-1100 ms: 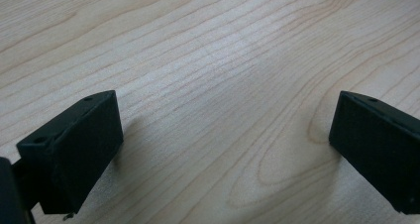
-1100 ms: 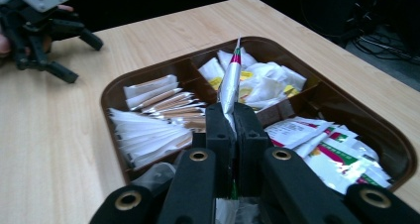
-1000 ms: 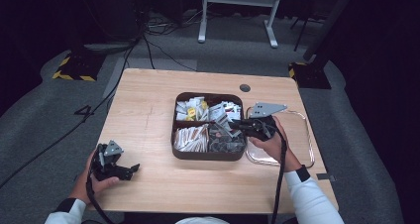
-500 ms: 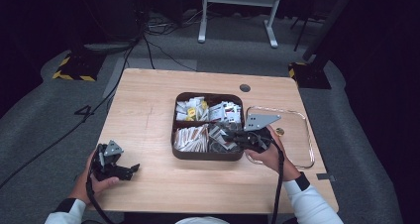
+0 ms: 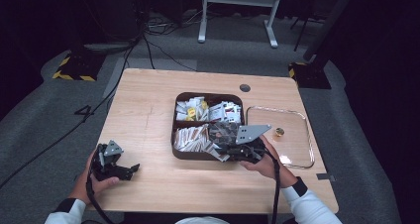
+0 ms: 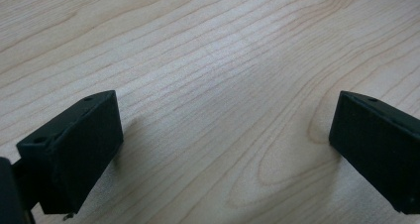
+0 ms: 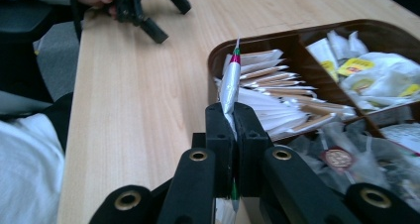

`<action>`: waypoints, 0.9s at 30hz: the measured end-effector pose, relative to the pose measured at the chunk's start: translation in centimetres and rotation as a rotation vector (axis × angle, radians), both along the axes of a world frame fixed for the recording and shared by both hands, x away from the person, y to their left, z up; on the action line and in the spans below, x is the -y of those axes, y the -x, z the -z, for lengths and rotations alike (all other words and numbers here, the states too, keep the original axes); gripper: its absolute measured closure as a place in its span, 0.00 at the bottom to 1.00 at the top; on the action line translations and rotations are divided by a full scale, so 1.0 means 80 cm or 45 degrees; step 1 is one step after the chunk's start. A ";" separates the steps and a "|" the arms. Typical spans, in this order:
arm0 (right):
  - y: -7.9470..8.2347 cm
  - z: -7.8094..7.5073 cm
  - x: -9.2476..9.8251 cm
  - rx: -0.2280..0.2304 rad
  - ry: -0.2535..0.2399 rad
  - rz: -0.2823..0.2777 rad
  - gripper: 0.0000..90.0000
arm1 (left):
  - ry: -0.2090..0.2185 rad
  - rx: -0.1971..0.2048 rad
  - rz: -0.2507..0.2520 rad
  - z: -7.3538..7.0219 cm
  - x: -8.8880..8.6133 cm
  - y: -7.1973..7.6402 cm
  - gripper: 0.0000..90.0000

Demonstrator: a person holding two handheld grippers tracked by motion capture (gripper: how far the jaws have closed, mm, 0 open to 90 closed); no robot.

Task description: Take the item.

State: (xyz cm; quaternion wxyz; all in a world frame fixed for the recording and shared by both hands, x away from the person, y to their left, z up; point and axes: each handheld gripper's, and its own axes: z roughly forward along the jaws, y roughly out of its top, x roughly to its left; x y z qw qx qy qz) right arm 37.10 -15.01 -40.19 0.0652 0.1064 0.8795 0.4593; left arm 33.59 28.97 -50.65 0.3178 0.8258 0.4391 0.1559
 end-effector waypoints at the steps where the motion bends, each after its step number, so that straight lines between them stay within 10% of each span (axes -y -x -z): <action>1: 0.002 0.002 -0.002 -0.007 0.003 -0.008 0.97 | 0.000 0.000 0.000 0.000 0.000 0.000 0.00; 27: 0.023 0.049 -0.033 -0.112 0.154 -0.153 0.97 | 0.000 0.000 -0.001 0.000 0.000 0.000 0.01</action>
